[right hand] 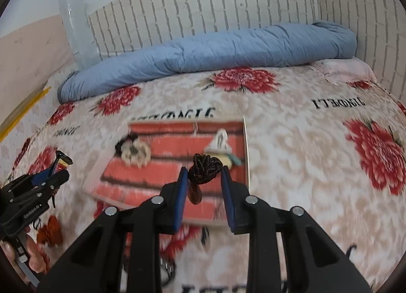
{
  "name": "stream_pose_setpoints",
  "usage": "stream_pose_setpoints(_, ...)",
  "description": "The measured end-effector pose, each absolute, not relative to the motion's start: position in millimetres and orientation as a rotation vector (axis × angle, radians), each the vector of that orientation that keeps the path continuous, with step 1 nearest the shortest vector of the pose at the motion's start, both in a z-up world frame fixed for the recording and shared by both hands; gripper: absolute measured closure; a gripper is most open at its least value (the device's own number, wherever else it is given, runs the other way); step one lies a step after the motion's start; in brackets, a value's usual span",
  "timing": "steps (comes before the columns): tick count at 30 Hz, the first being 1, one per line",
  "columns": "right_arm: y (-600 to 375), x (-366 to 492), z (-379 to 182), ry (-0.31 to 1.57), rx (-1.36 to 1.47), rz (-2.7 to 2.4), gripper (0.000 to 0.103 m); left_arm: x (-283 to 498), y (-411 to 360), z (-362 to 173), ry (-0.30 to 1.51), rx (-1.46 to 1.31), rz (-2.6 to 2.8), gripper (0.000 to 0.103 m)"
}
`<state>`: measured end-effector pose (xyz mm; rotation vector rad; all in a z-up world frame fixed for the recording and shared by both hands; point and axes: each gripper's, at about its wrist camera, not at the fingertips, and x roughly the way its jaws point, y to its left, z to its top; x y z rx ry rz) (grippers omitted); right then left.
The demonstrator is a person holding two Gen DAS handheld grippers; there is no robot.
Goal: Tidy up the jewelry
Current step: 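Carry the rainbow hair claw and brown cord knot into the tray with both tools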
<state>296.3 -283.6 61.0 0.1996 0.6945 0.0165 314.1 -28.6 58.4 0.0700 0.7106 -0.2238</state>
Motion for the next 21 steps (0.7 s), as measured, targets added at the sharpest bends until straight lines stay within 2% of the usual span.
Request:
stream_pose_setpoints(6, -282.4, 353.1, 58.5, 0.693, 0.199, 0.014, 0.076, 369.3, -48.4, 61.9, 0.702, 0.075, -0.231, 0.066)
stream_pose_setpoints(14, -275.3, 430.8, 30.9, 0.714, 0.208, 0.013, 0.076, 437.0, -56.6, 26.4, 0.76, 0.071, -0.2, 0.066)
stream_pose_setpoints(21, -268.7, 444.5, -7.2, 0.716, 0.224, 0.019, 0.076, 463.3, -53.6, -6.1, 0.807, 0.054, -0.188, 0.066)
